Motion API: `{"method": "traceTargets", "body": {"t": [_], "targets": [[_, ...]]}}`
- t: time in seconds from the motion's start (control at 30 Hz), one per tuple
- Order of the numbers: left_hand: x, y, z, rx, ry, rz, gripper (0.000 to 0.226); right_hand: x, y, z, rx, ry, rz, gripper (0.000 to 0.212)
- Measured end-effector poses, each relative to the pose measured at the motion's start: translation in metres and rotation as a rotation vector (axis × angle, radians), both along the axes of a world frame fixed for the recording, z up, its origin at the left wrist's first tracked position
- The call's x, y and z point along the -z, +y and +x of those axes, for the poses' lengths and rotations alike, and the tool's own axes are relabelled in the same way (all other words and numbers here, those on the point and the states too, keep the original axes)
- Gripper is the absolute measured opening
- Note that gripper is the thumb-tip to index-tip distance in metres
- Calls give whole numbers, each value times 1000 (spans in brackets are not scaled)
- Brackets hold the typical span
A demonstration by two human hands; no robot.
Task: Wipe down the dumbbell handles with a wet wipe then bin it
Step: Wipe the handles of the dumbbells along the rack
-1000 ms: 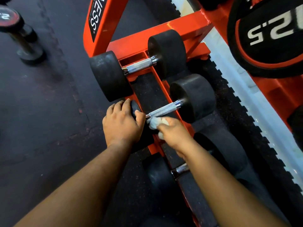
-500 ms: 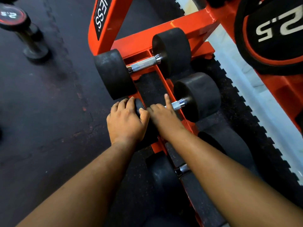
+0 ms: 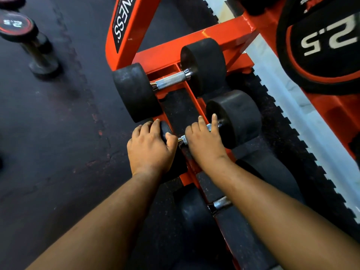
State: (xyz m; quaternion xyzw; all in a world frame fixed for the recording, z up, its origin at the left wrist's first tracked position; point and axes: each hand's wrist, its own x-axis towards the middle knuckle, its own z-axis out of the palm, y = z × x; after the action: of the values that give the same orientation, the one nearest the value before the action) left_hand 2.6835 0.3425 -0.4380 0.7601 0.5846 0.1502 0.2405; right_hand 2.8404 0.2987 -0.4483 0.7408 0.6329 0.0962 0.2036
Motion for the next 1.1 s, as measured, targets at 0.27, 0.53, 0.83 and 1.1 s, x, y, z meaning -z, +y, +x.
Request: {"method": "traceTargets", "body": {"t": [0.27,0.53,0.83,1.1], "targets": [[-1,-1,-2,-4,-12,-8,69,-12,-39,16,62,151,37,60],[-7,-17,-8,52,76,-93,59,-21,-119,-11,111,563,52,74],[-25,-180,3,-23,-77,-470,74,-28,-216,-24,-11,360,-281,64],[-13,-165,22,-91,30,-383,65,-29,-122,-17,91,461,-793,36]]}}
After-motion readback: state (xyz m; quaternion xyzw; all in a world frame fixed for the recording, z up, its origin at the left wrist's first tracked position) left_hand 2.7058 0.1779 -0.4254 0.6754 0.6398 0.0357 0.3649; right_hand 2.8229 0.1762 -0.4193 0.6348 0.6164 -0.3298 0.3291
